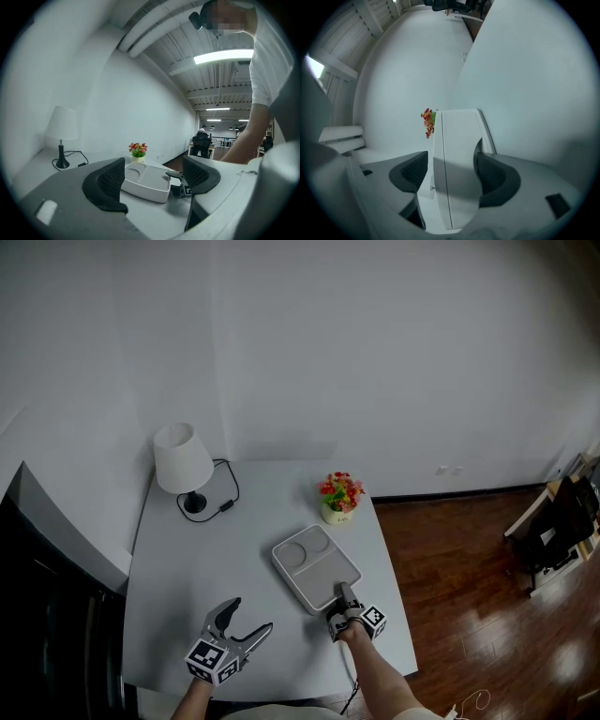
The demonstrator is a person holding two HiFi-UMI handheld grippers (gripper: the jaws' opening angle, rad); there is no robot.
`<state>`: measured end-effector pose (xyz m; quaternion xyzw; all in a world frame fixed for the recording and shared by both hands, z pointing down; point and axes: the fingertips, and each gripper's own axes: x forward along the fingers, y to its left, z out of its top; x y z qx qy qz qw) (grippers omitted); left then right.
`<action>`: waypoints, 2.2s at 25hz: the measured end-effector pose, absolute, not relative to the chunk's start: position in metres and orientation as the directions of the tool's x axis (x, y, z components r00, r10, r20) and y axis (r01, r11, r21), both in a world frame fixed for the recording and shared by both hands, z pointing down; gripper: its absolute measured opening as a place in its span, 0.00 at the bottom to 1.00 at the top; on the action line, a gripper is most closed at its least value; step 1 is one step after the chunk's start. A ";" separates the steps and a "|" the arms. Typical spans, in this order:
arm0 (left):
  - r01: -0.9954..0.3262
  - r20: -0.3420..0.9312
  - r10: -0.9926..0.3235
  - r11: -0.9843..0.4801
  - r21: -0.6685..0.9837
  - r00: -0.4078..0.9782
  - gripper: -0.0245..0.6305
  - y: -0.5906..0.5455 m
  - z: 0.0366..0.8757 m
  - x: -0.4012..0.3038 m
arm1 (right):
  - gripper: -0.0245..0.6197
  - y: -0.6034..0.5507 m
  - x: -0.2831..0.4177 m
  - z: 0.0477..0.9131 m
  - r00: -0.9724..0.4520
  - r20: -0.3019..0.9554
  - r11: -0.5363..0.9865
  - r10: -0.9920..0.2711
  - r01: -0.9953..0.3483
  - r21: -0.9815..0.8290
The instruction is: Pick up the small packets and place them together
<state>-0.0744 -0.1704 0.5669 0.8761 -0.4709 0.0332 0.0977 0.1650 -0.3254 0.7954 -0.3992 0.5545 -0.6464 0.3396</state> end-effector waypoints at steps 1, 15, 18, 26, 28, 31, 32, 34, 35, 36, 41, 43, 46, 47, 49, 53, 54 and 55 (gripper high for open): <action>-0.833 0.151 -0.821 -0.534 0.144 0.551 0.63 -0.168 0.567 -0.076 | 0.52 -0.325 0.165 0.797 -0.448 0.134 -0.158 -0.884 0.016 -0.987; -0.840 0.178 -0.821 -0.522 0.149 0.542 0.62 -0.158 0.580 -0.077 | 0.40 -0.302 0.164 0.793 -0.553 0.109 -0.125 -0.826 -0.009 -0.992; -0.835 0.175 -0.817 -0.529 0.152 0.549 0.62 -0.159 0.581 -0.073 | 0.39 -0.291 0.162 0.794 -0.557 0.080 -0.110 -0.827 0.021 -0.994; -0.834 0.175 -0.817 -0.530 0.151 0.550 0.62 -0.160 0.581 -0.073 | 0.39 -0.266 0.162 0.795 -0.574 0.006 -0.057 -0.819 0.070 -0.996; -0.835 0.177 -0.817 -0.528 0.151 0.549 0.62 -0.160 0.582 -0.074 | 0.39 -0.264 0.164 0.794 -0.571 -0.004 -0.048 -0.821 0.077 -0.996; -0.838 0.181 -0.819 -0.525 0.150 0.545 0.62 -0.159 0.583 -0.076 | 0.38 -0.255 0.169 0.797 -0.553 -0.010 -0.046 -0.833 0.087 -0.995; -0.838 0.181 -0.819 -0.524 0.150 0.545 0.62 -0.158 0.584 -0.076 | 0.31 -0.249 0.173 0.800 -0.545 -0.007 -0.047 -0.838 0.085 -0.995; -0.837 0.182 -0.818 -0.525 0.151 0.546 0.62 -0.157 0.585 -0.075 | 0.30 -0.233 0.182 0.803 -0.536 -0.008 -0.041 -0.844 0.080 -0.996; -0.836 0.184 -0.816 -0.527 0.153 0.548 0.62 -0.156 0.586 -0.075 | 0.30 -0.225 0.187 0.803 -0.533 -0.008 -0.038 -0.846 0.077 -0.996; -0.834 0.184 -0.814 -0.529 0.156 0.551 0.62 -0.156 0.587 -0.074 | 0.29 -0.216 0.192 0.802 -0.531 -0.008 -0.037 -0.847 0.073 -0.997; -0.815 0.180 -0.796 -0.551 0.179 0.577 0.62 -0.155 0.593 -0.062 | 0.29 -0.156 0.226 0.797 -0.504 0.025 -0.051 -0.863 0.037 -0.998; -0.799 0.176 -0.781 -0.569 0.192 0.599 0.62 -0.155 0.595 -0.052 | 0.29 -0.126 0.251 0.801 -0.466 0.046 -0.062 -0.883 0.020 -0.998; -0.773 0.176 -0.755 -0.600 0.204 0.632 0.62 -0.156 0.600 -0.035 | 0.29 -0.090 0.287 0.806 -0.428 0.082 -0.083 -0.900 -0.017 -0.996; -0.765 0.179 -0.745 -0.610 0.207 0.643 0.62 -0.156 0.602 -0.031 | 0.29 -0.080 0.294 0.807 -0.429 0.093 -0.087 -0.899 -0.033 -0.996; -0.745 0.185 -0.723 -0.632 0.213 0.666 0.62 -0.154 0.605 -0.021 | 0.29 -0.066 0.296 0.808 -0.452 0.123 -0.098 -0.884 -0.078 -0.992; -0.710 0.176 -0.689 -0.670 0.214 0.703 0.62 -0.156 0.606 -0.002 | 0.28 -0.065 0.300 0.814 -0.442 0.211 -0.168 -0.872 -0.135 -0.976; -0.705 0.171 -0.685 -0.676 0.214 0.708 0.62 -0.155 0.604 0.002 | 0.26 -0.065 0.305 0.816 -0.423 0.241 -0.194 -0.873 -0.152 -0.969; -0.700 0.167 -0.681 -0.681 0.214 0.713 0.62 -0.155 0.603 0.004 | 0.26 -0.064 0.311 0.817 -0.403 0.263 -0.210 -0.876 -0.172 -0.962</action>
